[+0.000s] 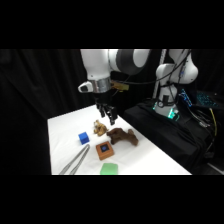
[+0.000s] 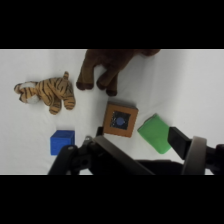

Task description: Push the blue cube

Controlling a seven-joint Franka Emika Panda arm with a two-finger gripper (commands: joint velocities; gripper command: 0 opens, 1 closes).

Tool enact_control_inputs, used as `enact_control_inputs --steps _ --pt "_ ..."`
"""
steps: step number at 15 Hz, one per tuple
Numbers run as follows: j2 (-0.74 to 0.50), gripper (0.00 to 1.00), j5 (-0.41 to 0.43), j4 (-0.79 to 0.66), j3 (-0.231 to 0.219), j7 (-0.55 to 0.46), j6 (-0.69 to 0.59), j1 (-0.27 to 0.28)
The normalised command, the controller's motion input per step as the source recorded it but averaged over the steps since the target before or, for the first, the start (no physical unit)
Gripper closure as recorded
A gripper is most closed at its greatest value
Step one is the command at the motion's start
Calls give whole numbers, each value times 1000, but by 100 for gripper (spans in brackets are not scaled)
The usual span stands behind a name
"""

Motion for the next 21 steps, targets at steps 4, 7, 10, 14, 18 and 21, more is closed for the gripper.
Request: enact_control_inputs --steps 4,7,10,14,18,21 --pt "72 0 -56 92 -7 66 52 -24" --pt "217 0 -53 368 -75 37 74 -102" --pt "352 0 -53 611 -97 14 -8 -145" --pt "442 27 -55 752 -74 42 -149 -128" --pt "418 60 -40 703 -22 72 -211 -77" --pt "329 85 -19 481 13 76 -161 -39"
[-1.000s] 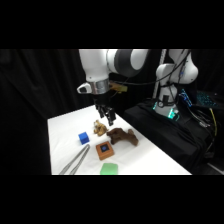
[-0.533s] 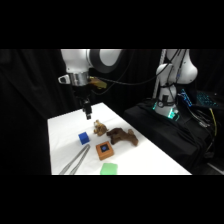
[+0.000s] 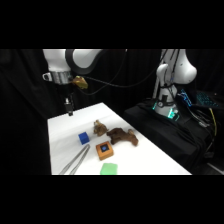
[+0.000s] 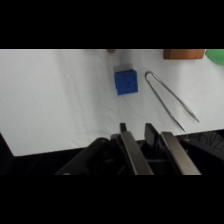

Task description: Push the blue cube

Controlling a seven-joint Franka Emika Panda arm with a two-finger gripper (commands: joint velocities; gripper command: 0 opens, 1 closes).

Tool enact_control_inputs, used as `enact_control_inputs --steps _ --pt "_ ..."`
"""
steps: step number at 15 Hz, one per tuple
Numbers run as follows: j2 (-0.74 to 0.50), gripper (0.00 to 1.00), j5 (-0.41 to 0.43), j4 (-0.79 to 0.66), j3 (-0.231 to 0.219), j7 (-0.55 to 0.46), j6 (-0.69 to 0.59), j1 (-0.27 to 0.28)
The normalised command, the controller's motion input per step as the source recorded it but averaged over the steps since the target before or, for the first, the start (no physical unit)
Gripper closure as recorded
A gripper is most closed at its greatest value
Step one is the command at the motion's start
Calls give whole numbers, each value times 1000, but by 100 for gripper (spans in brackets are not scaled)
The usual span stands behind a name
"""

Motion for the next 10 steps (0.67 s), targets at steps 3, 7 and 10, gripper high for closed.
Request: enact_control_inputs --steps 3,7,10 --pt "228 96 14 233 40 46 -48 -36" --pt "128 93 60 37 62 -2 75 -64" --pt "40 91 92 -106 81 -40 186 -83"
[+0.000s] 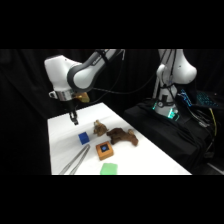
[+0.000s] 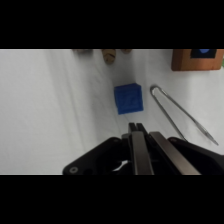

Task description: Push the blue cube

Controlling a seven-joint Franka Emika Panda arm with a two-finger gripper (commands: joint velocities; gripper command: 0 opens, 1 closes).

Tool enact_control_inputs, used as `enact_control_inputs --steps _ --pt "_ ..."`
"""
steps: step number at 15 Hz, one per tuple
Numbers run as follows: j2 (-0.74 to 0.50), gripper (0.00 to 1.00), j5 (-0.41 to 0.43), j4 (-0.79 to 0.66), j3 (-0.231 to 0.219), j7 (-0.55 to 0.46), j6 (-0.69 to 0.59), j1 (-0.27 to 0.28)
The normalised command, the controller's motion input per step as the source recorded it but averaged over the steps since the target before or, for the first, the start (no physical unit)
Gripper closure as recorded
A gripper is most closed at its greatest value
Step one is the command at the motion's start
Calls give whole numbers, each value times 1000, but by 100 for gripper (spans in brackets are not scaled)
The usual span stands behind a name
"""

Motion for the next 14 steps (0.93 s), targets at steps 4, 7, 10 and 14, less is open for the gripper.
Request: enact_control_inputs --steps 4,7,10,14 --pt "68 94 122 -109 94 -70 242 -107" --pt "73 93 149 -106 107 -101 248 -120" --pt "69 93 163 -92 113 -130 238 -122" --pt "107 93 160 -24 112 -140 219 -108"
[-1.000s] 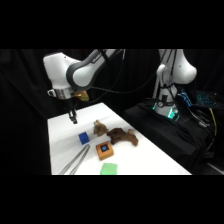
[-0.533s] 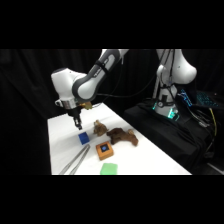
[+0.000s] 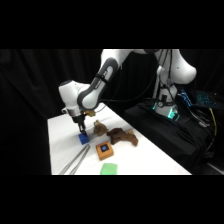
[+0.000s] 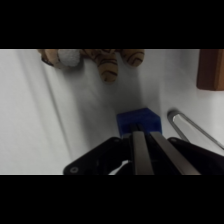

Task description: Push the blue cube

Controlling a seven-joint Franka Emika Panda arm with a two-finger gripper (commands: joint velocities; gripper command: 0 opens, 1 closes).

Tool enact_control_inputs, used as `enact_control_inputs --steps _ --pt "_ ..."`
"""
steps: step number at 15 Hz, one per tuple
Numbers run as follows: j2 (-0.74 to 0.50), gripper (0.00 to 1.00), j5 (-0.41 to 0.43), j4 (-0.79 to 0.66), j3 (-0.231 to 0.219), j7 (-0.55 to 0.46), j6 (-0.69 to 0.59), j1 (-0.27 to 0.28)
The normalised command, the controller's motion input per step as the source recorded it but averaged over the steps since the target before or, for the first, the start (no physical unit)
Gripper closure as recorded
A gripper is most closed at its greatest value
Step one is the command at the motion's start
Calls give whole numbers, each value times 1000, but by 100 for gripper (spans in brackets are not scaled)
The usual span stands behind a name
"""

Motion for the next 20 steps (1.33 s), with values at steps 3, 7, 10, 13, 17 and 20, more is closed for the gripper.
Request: enact_control_inputs --steps 3,7,10,13,17,20 --pt "17 96 135 -36 92 -138 139 -79" --pt "-325 95 17 -135 6 -61 -65 11" --pt "-428 95 -28 -30 -36 -17 -324 37" --pt "-291 62 -13 142 -30 -28 -587 26" --pt "-230 29 -19 202 -31 -38 -540 45" --pt "-189 6 -55 238 -46 -32 -448 62"
